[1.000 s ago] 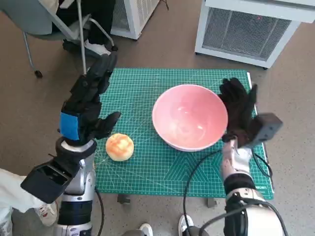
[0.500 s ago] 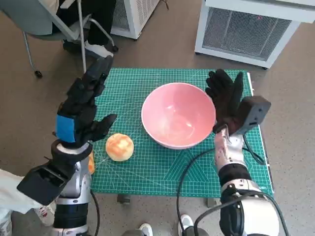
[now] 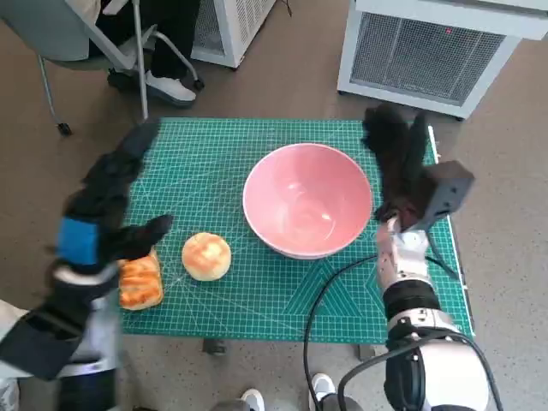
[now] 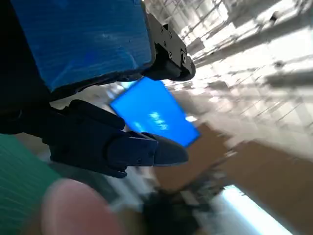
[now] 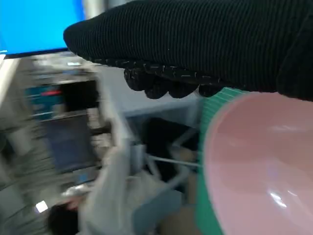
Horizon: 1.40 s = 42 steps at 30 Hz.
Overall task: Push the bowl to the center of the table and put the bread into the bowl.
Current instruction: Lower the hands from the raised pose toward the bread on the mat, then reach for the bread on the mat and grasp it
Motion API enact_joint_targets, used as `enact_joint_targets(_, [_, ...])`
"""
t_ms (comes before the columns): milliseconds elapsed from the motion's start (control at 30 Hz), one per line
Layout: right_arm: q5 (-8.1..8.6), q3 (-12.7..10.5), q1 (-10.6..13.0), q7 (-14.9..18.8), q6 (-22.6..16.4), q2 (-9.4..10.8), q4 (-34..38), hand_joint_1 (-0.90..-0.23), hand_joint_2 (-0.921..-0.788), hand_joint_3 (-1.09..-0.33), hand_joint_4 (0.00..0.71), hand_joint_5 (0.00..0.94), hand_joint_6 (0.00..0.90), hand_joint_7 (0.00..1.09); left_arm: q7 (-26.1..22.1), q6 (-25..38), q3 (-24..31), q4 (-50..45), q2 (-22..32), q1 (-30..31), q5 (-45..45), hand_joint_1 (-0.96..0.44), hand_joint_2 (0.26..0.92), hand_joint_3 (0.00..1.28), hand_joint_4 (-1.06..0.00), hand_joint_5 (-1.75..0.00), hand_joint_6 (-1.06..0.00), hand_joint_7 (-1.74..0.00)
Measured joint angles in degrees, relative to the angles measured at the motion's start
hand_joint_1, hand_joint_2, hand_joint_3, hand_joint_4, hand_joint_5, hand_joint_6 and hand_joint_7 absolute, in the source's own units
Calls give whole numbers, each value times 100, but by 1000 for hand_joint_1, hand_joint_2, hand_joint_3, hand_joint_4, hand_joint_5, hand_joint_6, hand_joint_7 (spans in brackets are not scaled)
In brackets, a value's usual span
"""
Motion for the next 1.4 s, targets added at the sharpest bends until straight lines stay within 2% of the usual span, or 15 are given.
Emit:
enact_joint_targets(200, [57, 113, 8, 675, -987, -78, -428, -587, -921, -865, 252, 10, 0, 637, -386, 183, 366, -95, 966, 239, 151, -454, 921, 194, -335, -3, -455, -26])
enact_joint_targets(267, [193, 143, 35, 1009, -1244, -79, -629, -595, -921, -865, 254, 10, -1, 650, -549, 233, 432, -138, 1259, 324, 208, -440, 921, 168, -335, -3, -467, -30])
enact_joint_targets(400, [575, 227, 158, 1799, -1575, -79, -1132, -609, -921, -864, 255, 10, -1, 674, -991, 267, 489, -168, 1876, 512, 332, -373, 921, 96, -335, -1, -486, -32])
enact_joint_targets(533, [999, 354, 356, 2429, -1660, -78, -1695, -597, -921, -868, 246, 6, -1, 663, -1438, 214, 460, -41, 2376, 603, 405, -281, 910, 45, -332, 0, -492, -28])
enact_joint_targets(700, [1412, 504, 623, 2932, -1548, -76, -2344, -585, -921, -855, 233, 2, -1, 649, -1812, 54, 294, 229, 2914, 607, 799, -199, 886, 12, -318, 0, -487, -19])
enact_joint_targets(800, [1613, 561, 778, 3068, -1358, -69, -2713, -616, -921, -813, 230, 3, -1, 663, -1945, -15, 110, 387, 3167, 576, 1110, -162, 862, 3, -297, 0, -487, -15])
enact_joint_targets(900, [1701, 604, 921, 3100, -1198, -61, -3017, -628, -921, -795, 231, 5, -1, 680, -2003, -76, -98, 535, 3343, 541, 1431, -151, 848, 1, -287, 0, -486, -13])
enact_joint_targets(1033, [1710, 669, 1073, 3094, -1100, -44, -3288, -629, -921, -783, 233, 7, -1, 694, -2047, -203, -441, 726, 3501, 454, 1843, -146, 817, 0, -290, -6, -487, -11])
enact_joint_targets(1233, [1691, 728, 1188, 3045, -1000, -34, -3493, -629, -921, -781, 233, 8, -1, 700, -2047, -544, -927, 1063, 3595, 234, 2315, -160, 817, 11, -254, 0, -437, -1])
enact_joint_targets(1400, [1676, 758, 1230, 3011, -958, -29, -3551, -625, -921, -780, 234, 9, -1, 700, -1897, -912, -1268, 1432, 3595, 46, 2657, -120, 821, 9, -249, -1, -415, -1])
